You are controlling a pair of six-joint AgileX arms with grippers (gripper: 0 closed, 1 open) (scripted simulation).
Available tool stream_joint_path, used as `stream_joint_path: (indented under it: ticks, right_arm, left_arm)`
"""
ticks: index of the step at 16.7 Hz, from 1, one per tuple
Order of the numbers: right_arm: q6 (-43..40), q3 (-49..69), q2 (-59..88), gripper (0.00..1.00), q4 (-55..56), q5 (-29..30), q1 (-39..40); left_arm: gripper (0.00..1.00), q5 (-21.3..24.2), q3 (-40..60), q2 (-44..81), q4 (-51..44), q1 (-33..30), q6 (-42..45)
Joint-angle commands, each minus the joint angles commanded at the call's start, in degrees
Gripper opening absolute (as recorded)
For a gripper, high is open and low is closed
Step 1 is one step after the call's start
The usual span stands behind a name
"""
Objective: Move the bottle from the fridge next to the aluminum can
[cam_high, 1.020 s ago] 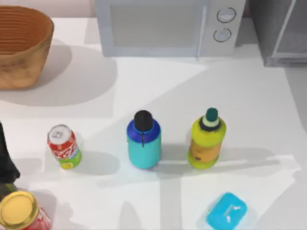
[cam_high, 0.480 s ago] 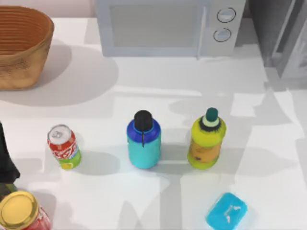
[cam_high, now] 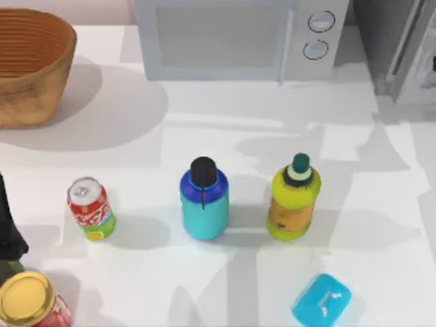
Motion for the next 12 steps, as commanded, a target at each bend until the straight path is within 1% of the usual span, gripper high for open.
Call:
stream_joint_path:
  ticks: [8,12]
  right_arm:
    - [0.10,20.27,16.02,1.00,-4.11,0.32,0.14]
    - [0.11,23.58,18.73,1.00,-4.90,0.44,0.14]
  left_arm:
    - [1.00,0.00,0.00,0.00,0.00,0.00,0.00]
    - [1.00,0.00,0.00,0.00,0.00,0.00,0.00]
